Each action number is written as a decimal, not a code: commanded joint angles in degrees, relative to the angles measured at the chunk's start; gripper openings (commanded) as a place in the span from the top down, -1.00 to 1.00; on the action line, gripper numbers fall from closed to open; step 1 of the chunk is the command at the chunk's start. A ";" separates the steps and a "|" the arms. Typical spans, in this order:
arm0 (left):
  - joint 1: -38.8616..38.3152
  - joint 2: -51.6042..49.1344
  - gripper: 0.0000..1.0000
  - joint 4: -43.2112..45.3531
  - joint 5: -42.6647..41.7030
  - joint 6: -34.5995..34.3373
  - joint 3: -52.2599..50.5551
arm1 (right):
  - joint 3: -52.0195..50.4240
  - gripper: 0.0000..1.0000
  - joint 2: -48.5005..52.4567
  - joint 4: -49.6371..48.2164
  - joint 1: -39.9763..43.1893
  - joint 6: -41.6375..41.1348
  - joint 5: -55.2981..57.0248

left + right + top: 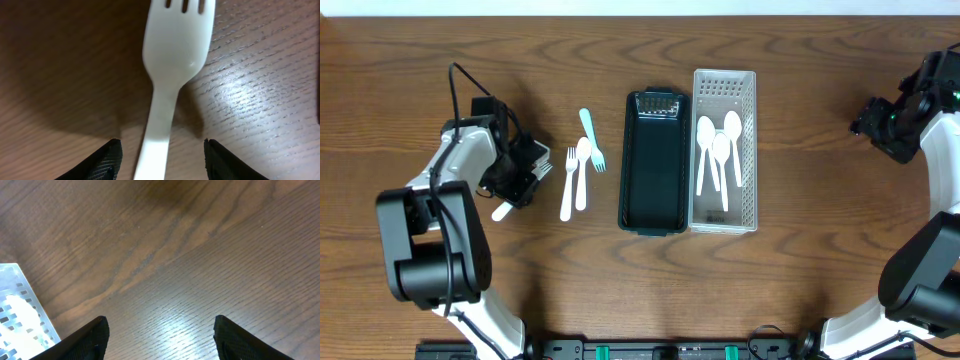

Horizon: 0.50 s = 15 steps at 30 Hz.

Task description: Pack container

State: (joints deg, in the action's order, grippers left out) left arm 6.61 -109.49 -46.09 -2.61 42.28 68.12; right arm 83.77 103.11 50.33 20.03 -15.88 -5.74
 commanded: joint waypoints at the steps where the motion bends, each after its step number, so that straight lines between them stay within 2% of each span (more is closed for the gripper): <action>1: 0.24 -2.47 -0.05 -0.11 -0.87 1.25 0.35 | -0.39 -0.39 0.66 0.00 0.37 0.11 -0.02; 8: 0.24 -4.00 0.11 -0.09 -0.87 1.20 0.35 | -0.39 -0.38 0.66 0.00 0.44 0.11 -0.04; 10: 0.24 -3.85 0.49 -0.09 -0.83 1.18 0.35 | -0.39 -0.38 0.66 0.00 0.44 0.09 -0.04; 11: 0.22 -3.76 0.60 -0.09 -0.83 1.18 0.37 | -0.39 -0.38 0.66 0.00 0.44 0.09 -0.02; 15: 0.17 -2.25 0.63 -0.11 -0.83 0.46 0.50 | -0.39 -0.37 0.66 0.02 0.44 0.09 -0.04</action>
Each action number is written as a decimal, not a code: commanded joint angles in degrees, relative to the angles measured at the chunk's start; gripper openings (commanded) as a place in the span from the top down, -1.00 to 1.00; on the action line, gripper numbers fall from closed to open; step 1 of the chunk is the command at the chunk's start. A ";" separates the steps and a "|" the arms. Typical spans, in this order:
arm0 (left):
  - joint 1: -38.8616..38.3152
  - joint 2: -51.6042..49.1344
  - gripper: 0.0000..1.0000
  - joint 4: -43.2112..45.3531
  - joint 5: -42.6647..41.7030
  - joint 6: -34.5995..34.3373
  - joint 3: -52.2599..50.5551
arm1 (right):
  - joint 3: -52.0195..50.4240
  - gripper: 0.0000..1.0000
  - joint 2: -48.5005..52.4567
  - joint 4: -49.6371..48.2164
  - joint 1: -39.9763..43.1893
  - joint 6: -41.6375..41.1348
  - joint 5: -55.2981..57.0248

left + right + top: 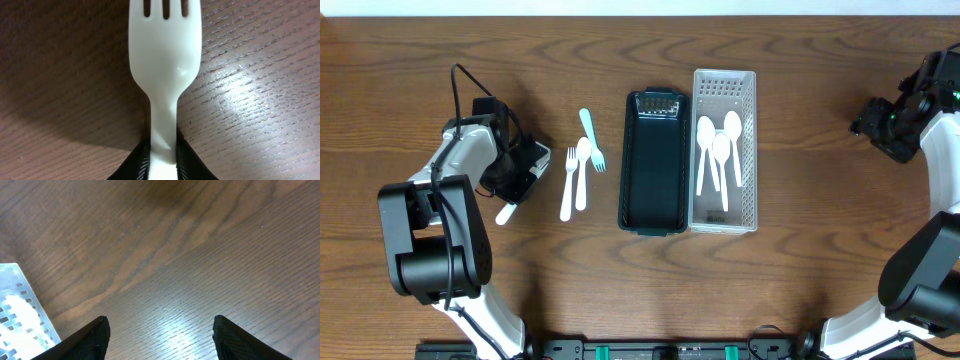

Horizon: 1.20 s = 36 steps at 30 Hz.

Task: Pack container
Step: 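Carry the fork right and drop it into the black tray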

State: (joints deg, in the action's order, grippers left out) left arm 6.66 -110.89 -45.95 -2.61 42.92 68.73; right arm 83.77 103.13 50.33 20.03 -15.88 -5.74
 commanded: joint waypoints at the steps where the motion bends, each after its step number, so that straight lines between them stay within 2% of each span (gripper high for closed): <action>1: 0.13 -0.20 0.73 -0.24 -0.83 -0.66 -0.04 | -0.39 -0.37 0.63 0.02 0.44 0.11 -0.04; 5: -0.28 4.57 0.88 -0.48 -0.85 -4.52 0.68 | -0.39 -0.36 0.63 0.04 0.44 0.09 -0.07; 10: -4.33 14.67 0.88 -0.55 -1.11 -11.41 2.40 | -0.39 -0.35 0.63 0.09 0.44 0.09 -0.07; 13: -8.70 21.24 0.90 -0.42 -4.81 -15.65 2.73 | -0.39 -0.35 0.63 0.22 0.42 0.09 -0.11; 16: -14.93 26.99 0.88 1.70 -12.83 -25.22 2.78 | -0.39 -0.34 0.63 0.31 0.42 0.09 -0.13; 19: -22.29 29.49 0.88 6.75 -14.12 -42.16 2.78 | -0.39 -0.33 0.63 0.37 0.42 0.07 -0.57; 22: -28.81 28.61 0.88 10.86 -13.73 -51.23 2.75 | -0.42 -0.33 0.63 0.72 0.42 0.07 -0.72; 25: -34.03 25.44 0.88 13.14 -10.54 -55.76 2.75 | -0.39 -0.33 0.63 1.18 0.42 0.07 -0.72; 33: -39.06 12.28 0.86 14.82 -8.52 -58.51 2.75 | -0.39 -0.33 0.63 1.81 0.42 0.07 -0.72; 35: -39.10 10.60 0.73 15.13 -8.57 -58.71 2.78 | -0.39 -0.33 0.63 1.84 0.42 0.07 -0.72; 36: -39.08 10.47 0.58 15.39 -8.66 -59.23 2.78 | -0.39 -0.33 0.63 1.84 0.42 0.07 -0.72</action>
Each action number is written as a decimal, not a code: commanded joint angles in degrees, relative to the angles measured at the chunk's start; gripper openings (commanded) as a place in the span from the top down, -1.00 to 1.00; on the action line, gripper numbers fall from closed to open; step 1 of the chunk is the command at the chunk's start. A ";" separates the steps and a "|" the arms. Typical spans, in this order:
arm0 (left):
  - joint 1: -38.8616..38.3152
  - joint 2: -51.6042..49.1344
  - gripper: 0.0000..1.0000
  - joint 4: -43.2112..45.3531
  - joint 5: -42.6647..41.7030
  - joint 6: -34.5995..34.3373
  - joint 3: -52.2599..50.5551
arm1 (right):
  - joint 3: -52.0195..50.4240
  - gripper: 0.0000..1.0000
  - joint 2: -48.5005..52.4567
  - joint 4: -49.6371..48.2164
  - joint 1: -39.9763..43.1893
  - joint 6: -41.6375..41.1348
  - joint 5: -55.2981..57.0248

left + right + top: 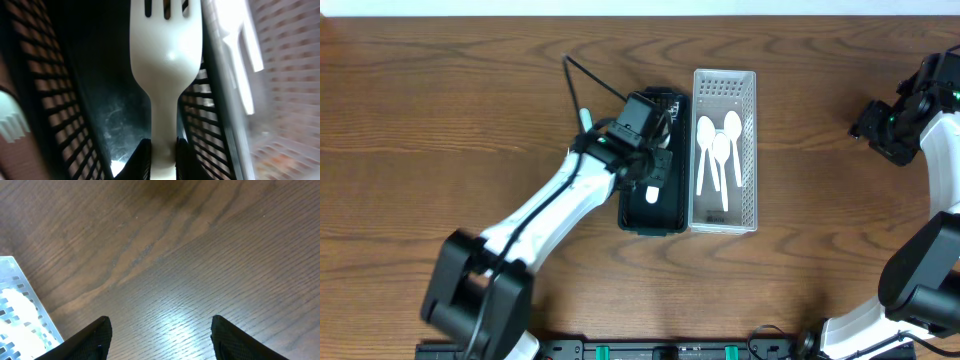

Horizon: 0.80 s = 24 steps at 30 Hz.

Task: Pack container
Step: 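Carry the fork right and drop it into the black tray, then return the left gripper to the forks and grasp a white fork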

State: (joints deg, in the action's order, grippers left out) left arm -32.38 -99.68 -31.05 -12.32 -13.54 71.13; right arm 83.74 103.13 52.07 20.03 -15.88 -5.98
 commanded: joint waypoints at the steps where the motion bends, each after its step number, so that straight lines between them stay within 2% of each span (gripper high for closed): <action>1: -0.04 -0.52 0.39 0.90 0.92 -3.13 0.57 | -0.37 -0.34 0.63 0.11 0.42 0.09 -0.46; 3: -0.04 0.90 0.18 0.74 0.76 -3.08 1.97 | -0.37 -0.35 0.63 0.13 0.42 0.09 -0.46; 7: 0.26 7.45 -0.61 0.22 0.83 -0.76 4.52 | -0.37 -0.35 0.63 0.15 0.42 0.07 -0.48; 8: 0.59 9.27 -0.68 -0.20 1.40 1.97 4.52 | -0.37 -0.35 0.63 0.15 0.42 0.07 -0.46; 10: 1.70 12.41 -0.68 -2.10 4.87 6.95 4.52 | -0.37 -0.35 0.63 0.26 0.42 0.09 -0.46; 13: 5.31 14.36 -0.71 -8.79 14.29 7.30 4.52 | -0.37 -0.35 0.63 0.28 0.42 0.09 -0.46; 15: 9.20 13.68 -0.72 -13.92 16.92 7.28 4.13 | -0.37 -0.35 0.63 0.26 0.42 0.07 -0.46; 18: 16.39 10.75 -0.72 -18.10 16.87 6.99 2.36 | -0.37 -0.36 0.63 0.22 0.42 0.07 -0.48; 20: 20.20 8.22 -0.79 -18.58 16.39 6.93 1.46 | -0.37 -0.36 0.63 0.17 0.42 0.07 -0.48; 24: 25.42 1.44 -0.81 -17.88 12.37 10.05 1.36 | -0.37 -0.37 0.63 0.04 0.42 0.04 -0.48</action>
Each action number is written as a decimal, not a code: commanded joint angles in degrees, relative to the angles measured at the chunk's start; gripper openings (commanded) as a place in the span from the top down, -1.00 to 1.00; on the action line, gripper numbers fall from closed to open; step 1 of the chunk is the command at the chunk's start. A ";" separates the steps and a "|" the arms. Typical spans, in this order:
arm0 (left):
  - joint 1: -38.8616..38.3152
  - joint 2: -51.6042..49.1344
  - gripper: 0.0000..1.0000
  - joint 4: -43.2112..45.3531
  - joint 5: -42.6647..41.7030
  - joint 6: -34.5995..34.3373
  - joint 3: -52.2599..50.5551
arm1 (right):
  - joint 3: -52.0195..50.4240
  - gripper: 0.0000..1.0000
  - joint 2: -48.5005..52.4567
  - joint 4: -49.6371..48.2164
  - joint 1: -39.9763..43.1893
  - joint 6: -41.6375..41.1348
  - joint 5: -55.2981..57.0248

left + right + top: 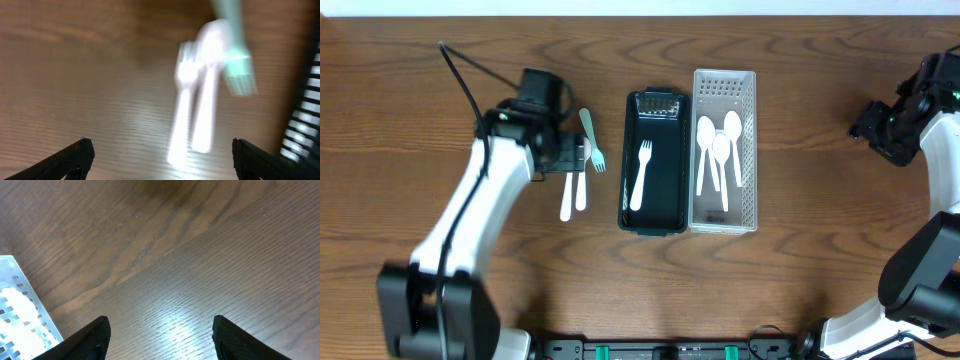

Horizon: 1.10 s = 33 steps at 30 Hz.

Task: Pack container
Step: 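Return the left gripper to the forks and grasp a white fork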

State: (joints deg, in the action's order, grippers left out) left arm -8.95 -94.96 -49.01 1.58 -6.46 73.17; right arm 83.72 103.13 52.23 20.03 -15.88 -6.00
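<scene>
A white fork lies lengthwise inside the black container. My left gripper hangs open and empty over the loose cutlery left of the container. That cutlery is a white fork, a white spoon and a teal fork. The left wrist view is blurred; it shows the white fork, the white spoon and the teal fork ahead of the wide-apart gripper. My right gripper stands open at the far right over bare wood.
A white perforated basket holding three white spoons stands against the black container's right side; its corner shows in the right wrist view. The black container's slatted wall edges the left wrist view.
My left gripper was shut on the white fork over the black container. Now the fork lies in the container, and the gripper is open over the cutlery to its left.
My left gripper stood open around a white fork's handle at the far left of the table. Then it was shut on that handle. Later it held the fork over the black container. Now the fork rests inside. The right arm stayed still throughout.
</scene>
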 commanded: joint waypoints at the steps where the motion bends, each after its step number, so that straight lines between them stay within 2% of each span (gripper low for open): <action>1: 2.71 -5.33 -0.81 0.55 -1.81 3.39 -0.68 | -0.35 -0.37 0.63 -0.13 0.42 -0.04 -0.46; 10: 3.15 -16.13 -0.79 3.32 -2.08 3.48 -0.70 | -0.35 -0.37 0.63 -0.13 0.42 -1.03 -0.44; 22: 3.02 -20.90 -0.55 4.59 -2.49 4.57 -0.68 | -0.35 -0.36 0.63 -0.11 0.35 -1.05 -0.46; 24: 2.97 -20.90 -0.43 4.70 -2.49 4.52 -0.68 | -0.35 -0.36 0.63 -0.11 0.35 -1.05 -0.46; 33: 2.97 -20.87 0.53 4.26 -2.67 1.77 -0.68 | -0.35 -0.36 0.63 -0.11 0.35 -1.05 -0.46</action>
State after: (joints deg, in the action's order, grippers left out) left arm -5.89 -113.54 -44.58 -2.15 -3.55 72.84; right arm 83.72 103.13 52.14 20.03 -16.12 -6.00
